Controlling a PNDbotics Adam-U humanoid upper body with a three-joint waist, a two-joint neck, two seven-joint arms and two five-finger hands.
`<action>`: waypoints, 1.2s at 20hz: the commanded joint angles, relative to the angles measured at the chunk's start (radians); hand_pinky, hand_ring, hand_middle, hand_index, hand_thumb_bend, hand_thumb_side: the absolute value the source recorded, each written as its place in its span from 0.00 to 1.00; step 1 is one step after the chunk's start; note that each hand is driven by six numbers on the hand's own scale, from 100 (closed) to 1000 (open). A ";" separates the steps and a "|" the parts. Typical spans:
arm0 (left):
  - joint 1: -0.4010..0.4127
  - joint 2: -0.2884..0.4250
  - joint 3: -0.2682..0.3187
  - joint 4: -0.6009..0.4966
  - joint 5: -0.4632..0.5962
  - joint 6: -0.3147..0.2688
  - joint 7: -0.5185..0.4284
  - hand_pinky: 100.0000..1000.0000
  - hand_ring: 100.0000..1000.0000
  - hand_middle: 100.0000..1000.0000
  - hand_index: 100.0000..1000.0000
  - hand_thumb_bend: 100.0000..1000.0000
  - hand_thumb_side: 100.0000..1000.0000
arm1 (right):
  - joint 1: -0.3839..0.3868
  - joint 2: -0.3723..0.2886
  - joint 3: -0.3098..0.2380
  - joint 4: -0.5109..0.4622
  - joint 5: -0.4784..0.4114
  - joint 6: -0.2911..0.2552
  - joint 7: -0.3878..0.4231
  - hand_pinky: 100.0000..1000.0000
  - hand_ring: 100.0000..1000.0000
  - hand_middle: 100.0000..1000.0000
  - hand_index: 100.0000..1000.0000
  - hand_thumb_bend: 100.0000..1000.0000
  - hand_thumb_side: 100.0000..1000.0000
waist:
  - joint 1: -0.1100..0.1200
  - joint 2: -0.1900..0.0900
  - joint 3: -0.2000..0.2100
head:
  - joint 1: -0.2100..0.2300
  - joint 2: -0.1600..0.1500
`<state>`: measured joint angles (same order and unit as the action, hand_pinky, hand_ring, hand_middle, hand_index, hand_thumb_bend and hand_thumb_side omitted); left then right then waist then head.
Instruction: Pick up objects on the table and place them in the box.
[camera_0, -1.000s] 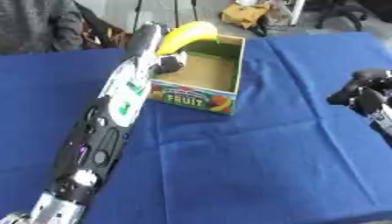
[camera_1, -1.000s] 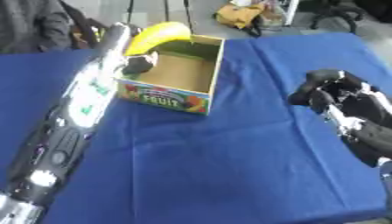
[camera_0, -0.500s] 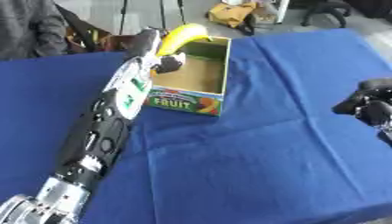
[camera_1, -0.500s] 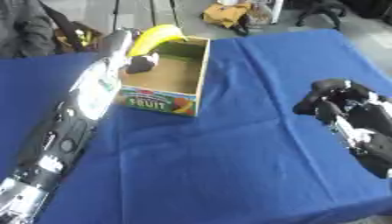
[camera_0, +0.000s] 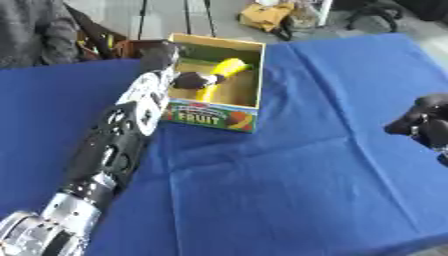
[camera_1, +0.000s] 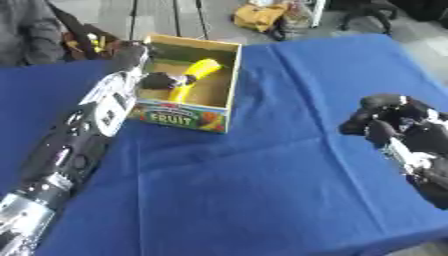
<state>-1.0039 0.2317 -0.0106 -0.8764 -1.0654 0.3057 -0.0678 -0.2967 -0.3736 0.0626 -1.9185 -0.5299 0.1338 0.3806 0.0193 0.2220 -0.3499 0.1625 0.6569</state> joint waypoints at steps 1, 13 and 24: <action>-0.020 0.020 0.023 -0.041 -0.001 -0.003 0.010 0.74 0.73 0.64 0.77 0.94 0.70 | -0.011 -0.011 -0.004 -0.017 0.002 -0.002 0.002 0.77 0.65 0.56 0.71 0.00 0.00 | -0.005 -0.019 0.002 | 0.001 -0.007; 0.046 0.013 0.054 -0.339 0.192 -0.147 0.195 0.74 0.70 0.57 0.70 0.70 0.68 | -0.001 -0.008 -0.018 -0.012 0.008 -0.007 -0.010 0.77 0.65 0.56 0.71 0.00 0.00 | -0.010 -0.018 0.048 | -0.032 -0.009; 0.272 0.056 -0.007 -0.644 0.379 -0.335 0.382 0.71 0.67 0.55 0.70 0.55 0.74 | 0.010 -0.004 -0.033 -0.004 0.022 -0.007 -0.025 0.77 0.65 0.56 0.71 0.00 0.00 | 0.001 -0.020 0.096 | -0.027 0.005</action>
<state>-0.7191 0.2645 -0.0141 -1.4723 -0.7075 -0.0102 0.2935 -0.2808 -0.3649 0.0417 -1.9146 -0.5188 0.1271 0.3597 0.0227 0.2214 -0.2529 0.1320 0.6586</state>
